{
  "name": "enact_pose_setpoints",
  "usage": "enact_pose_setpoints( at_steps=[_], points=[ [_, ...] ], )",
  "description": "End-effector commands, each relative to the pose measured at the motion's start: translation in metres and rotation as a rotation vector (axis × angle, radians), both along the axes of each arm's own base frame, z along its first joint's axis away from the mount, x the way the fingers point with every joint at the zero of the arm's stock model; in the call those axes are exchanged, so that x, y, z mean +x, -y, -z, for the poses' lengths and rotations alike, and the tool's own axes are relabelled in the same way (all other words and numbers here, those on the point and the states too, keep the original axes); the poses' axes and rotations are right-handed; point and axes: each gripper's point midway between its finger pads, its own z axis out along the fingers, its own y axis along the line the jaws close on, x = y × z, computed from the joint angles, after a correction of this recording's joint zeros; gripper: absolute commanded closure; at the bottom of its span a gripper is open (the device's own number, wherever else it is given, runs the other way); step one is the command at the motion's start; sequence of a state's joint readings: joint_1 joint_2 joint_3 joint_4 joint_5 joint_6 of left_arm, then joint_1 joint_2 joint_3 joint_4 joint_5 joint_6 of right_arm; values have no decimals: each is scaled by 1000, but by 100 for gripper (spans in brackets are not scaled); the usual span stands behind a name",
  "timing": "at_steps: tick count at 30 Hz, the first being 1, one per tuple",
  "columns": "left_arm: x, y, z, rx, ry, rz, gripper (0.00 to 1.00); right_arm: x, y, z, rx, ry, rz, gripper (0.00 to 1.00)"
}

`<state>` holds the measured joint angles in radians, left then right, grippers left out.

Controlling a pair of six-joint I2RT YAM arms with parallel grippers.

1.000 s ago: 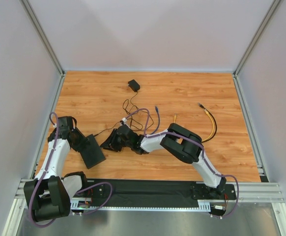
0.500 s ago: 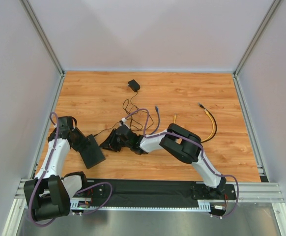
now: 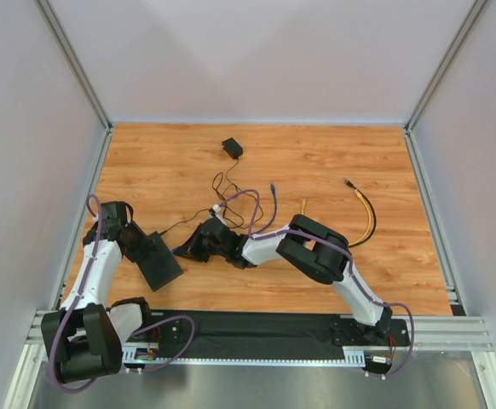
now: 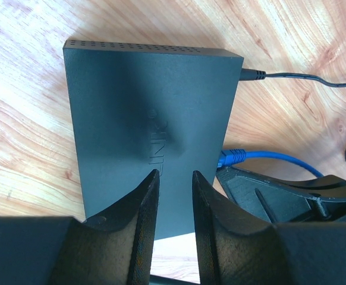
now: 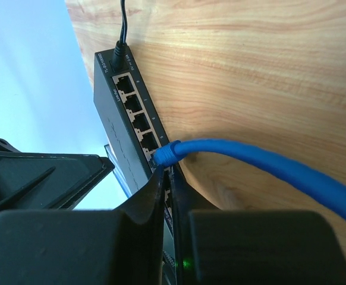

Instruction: Pull the plug from the switch port

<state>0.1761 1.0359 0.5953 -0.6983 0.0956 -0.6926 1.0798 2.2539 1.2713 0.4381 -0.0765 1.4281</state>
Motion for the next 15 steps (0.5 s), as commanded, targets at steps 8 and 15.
enact_pose_setpoints(
  at_steps=[8,15],
  points=[
    [1,1,1,-4,-1,2,64,9,24,22,-78,57,69,93],
    [3,0,-10,7,38,3,66,9,26,1,-74,157,16,82]
  ],
)
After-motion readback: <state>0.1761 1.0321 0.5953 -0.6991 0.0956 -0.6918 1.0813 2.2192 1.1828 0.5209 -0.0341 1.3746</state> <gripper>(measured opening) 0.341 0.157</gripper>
